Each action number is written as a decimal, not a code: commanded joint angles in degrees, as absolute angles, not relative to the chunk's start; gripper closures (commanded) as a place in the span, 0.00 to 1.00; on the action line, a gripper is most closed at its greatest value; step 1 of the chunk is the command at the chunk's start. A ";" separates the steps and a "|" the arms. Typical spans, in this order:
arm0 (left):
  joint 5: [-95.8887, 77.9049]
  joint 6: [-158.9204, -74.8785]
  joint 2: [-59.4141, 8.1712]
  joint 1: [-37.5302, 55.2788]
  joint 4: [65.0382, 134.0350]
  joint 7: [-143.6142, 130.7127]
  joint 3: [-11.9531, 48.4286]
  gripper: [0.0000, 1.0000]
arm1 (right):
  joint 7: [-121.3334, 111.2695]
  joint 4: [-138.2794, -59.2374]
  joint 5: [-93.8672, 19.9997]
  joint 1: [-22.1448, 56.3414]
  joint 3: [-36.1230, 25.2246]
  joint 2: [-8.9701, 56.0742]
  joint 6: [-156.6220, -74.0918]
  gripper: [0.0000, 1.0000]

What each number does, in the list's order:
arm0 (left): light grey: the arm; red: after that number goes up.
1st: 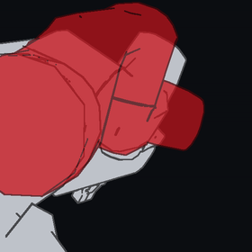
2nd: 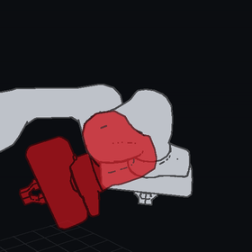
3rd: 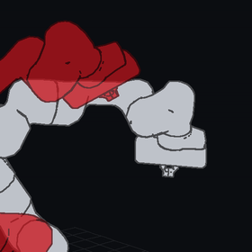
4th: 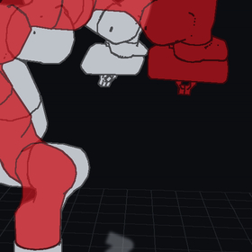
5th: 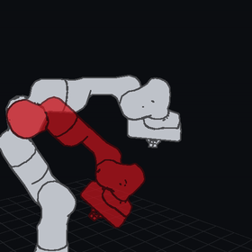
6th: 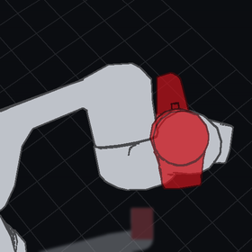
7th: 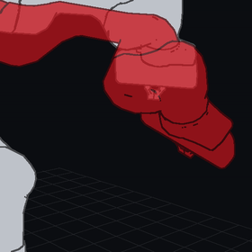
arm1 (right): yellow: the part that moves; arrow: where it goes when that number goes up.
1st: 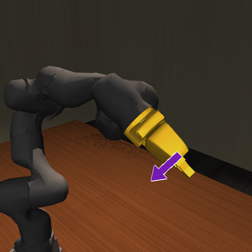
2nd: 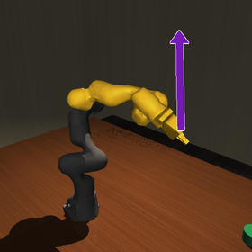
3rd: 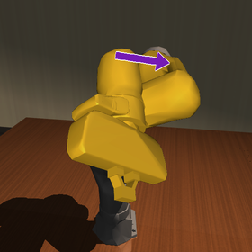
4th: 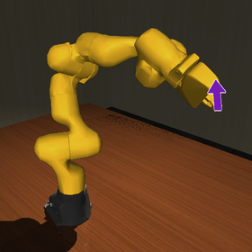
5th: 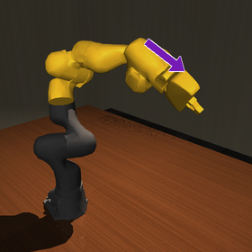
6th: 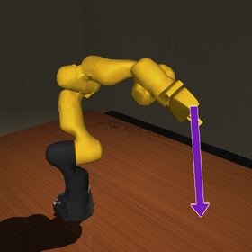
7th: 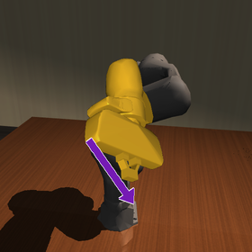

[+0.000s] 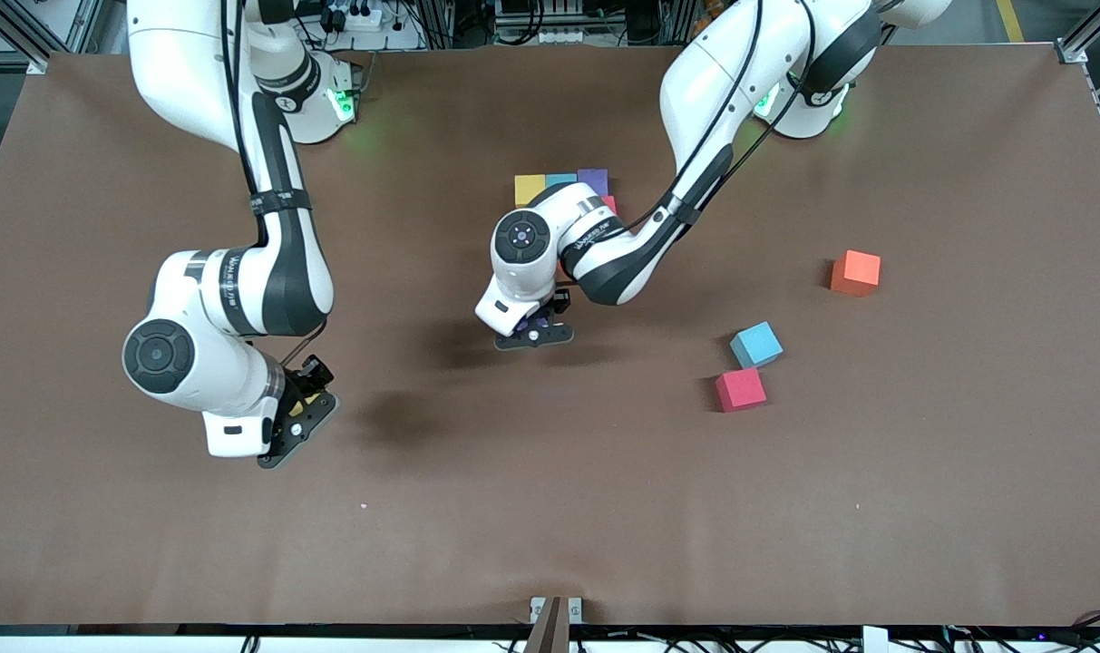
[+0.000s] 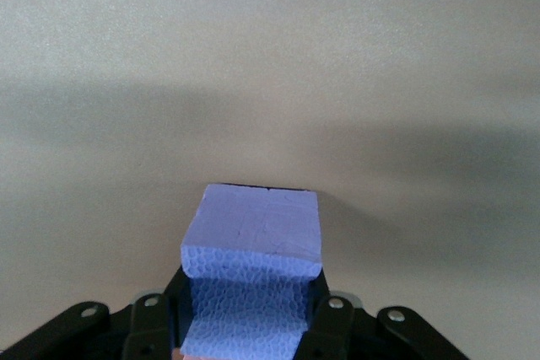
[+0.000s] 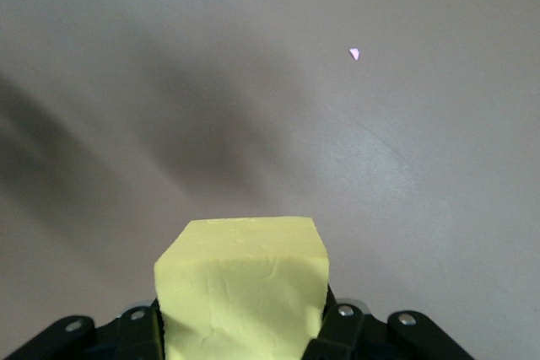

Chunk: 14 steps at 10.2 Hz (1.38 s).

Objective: Form number 2 with 11 blocks

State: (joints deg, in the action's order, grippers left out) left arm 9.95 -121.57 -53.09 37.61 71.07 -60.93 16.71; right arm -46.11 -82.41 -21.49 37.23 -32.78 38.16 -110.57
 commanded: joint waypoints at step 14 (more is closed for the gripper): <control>9.49 -118.74 -52.56 39.02 72.60 -60.65 16.08 0.00 | -50.89 -83.32 -22.15 36.21 -32.43 38.14 -110.57 0.90</control>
